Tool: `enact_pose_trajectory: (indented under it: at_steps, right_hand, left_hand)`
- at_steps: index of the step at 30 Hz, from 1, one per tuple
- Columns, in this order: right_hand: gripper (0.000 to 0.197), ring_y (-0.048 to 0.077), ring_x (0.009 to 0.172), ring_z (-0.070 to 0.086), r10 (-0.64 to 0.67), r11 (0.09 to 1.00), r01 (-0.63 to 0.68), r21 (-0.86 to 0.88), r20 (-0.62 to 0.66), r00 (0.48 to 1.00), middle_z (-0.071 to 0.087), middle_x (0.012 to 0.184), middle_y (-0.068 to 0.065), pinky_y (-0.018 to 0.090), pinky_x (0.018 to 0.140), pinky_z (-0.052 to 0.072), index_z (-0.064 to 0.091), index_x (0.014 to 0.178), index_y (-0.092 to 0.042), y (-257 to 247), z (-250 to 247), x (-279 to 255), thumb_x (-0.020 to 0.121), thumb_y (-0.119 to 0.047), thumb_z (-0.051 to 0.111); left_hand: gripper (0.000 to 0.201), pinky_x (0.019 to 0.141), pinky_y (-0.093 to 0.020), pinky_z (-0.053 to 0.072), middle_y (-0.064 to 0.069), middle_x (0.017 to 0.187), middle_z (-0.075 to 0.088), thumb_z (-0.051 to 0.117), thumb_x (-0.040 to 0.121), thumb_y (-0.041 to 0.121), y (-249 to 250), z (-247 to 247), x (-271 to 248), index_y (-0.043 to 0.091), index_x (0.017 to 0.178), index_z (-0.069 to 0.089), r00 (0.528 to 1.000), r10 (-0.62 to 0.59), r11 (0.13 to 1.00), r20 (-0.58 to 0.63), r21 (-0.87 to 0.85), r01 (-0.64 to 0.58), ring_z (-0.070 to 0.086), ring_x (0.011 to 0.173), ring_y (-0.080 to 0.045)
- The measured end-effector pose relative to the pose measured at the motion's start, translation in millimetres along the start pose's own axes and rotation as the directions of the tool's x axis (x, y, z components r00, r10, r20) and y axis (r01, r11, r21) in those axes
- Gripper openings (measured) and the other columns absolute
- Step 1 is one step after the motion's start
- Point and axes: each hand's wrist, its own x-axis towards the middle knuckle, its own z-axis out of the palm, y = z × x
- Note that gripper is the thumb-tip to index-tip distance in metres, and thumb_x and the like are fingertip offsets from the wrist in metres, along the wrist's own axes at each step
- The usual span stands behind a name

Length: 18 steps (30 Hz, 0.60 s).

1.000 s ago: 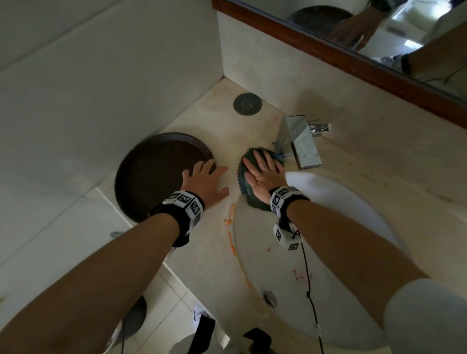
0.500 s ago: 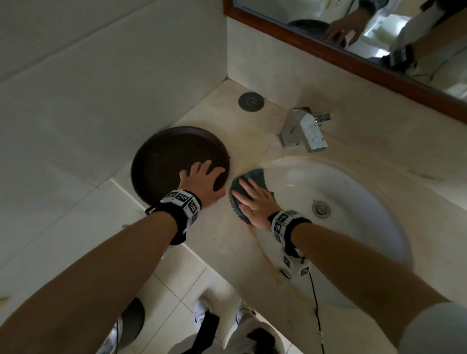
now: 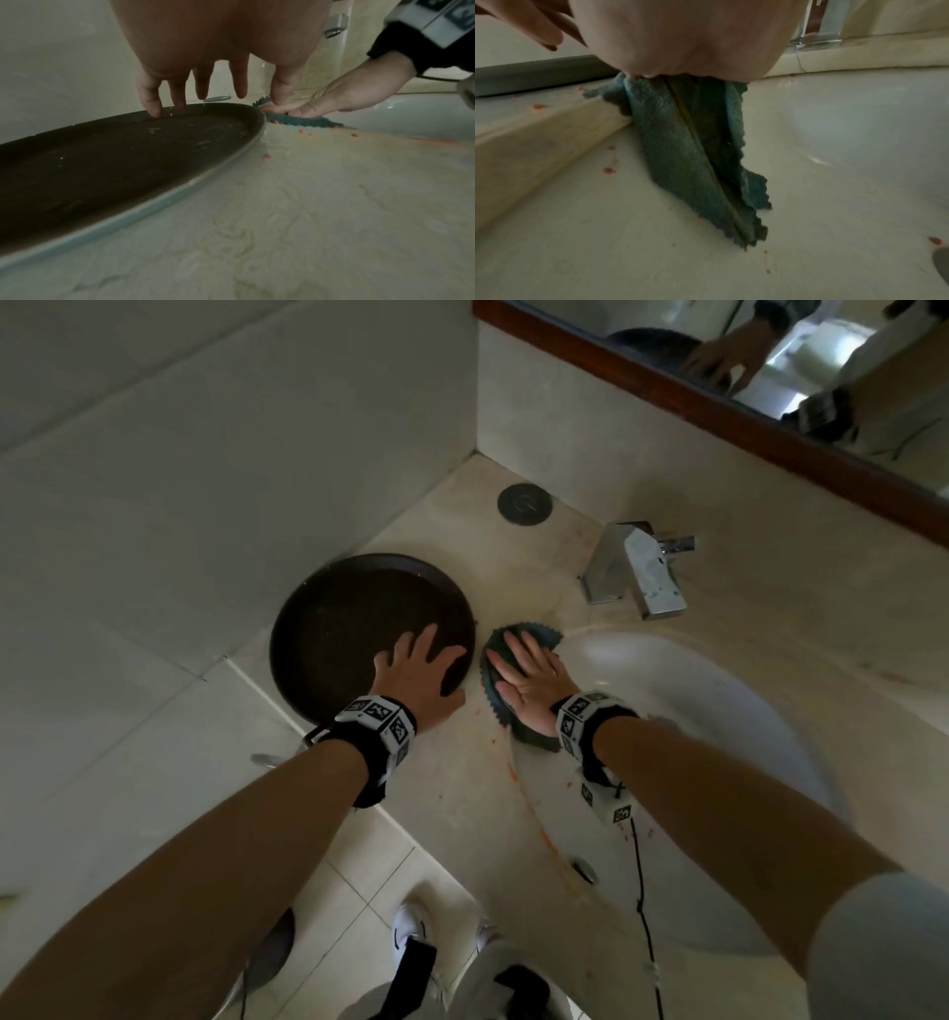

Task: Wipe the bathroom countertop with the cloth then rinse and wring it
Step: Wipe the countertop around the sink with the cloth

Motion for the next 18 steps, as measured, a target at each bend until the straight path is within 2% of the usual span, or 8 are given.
enact_pose_trajectory:
  at_steps: [7, 10, 14, 18]
  right_hand:
    - [0.052, 0.018, 0.148, -0.014, 0.001, 1.0, -0.001, -0.01, -0.013, 1.0, -0.013, 0.162, -0.005, 0.037, 0.118, -0.005, 0.002, 0.153, -0.035, 8, -15, 25, 0.103, -0.041, 0.012]
    - [0.051, 0.017, 0.148, -0.013, 0.004, 0.999, -0.004, 0.034, -0.004, 1.0, -0.01, 0.162, -0.008, 0.037, 0.118, -0.005, 0.008, 0.152, -0.04, 4, -19, 28, 0.103, -0.04, 0.02]
    - [0.048, 0.016, 0.149, -0.008, -0.053, 0.996, 0.056, 0.076, -0.036, 0.998, -0.002, 0.163, -0.009, 0.035, 0.117, -0.004, 0.021, 0.15, -0.042, -2, -11, 21, 0.103, -0.036, 0.028]
    - [0.048, 0.017, 0.149, -0.008, -0.085, 0.991, 0.091, 0.095, -0.061, 0.995, 0.0, 0.163, -0.007, 0.037, 0.118, -0.004, 0.023, 0.15, -0.04, -14, 2, 1, 0.104, -0.03, 0.03]
  left_hand:
    - [0.058, 0.114, -0.056, 0.015, -0.002, 0.161, 0.004, 0.043, 0.091, 0.051, 5, -4, 12, 0.04, 0.145, 0.025, 0.998, -0.052, 0.998, -0.022, -0.039, 0.051, 0.006, 0.147, -0.032]
    - [0.056, 0.113, -0.056, 0.016, -0.002, 0.161, 0.006, 0.043, 0.091, 0.051, 4, -6, 10, 0.041, 0.144, 0.026, 0.997, -0.066, 0.997, -0.047, -0.052, 0.064, 0.007, 0.146, -0.032]
    - [0.056, 0.113, -0.057, 0.016, -0.003, 0.161, 0.007, 0.042, 0.091, 0.051, -1, -8, 4, 0.041, 0.144, 0.026, 0.996, -0.065, 0.996, -0.063, -0.064, 0.061, 0.008, 0.146, -0.032]
    - [0.056, 0.113, -0.057, 0.018, -0.003, 0.161, 0.008, 0.043, 0.091, 0.051, -7, -9, -6, 0.042, 0.143, 0.026, 0.996, -0.06, 0.997, -0.073, -0.057, 0.056, 0.01, 0.146, -0.032]
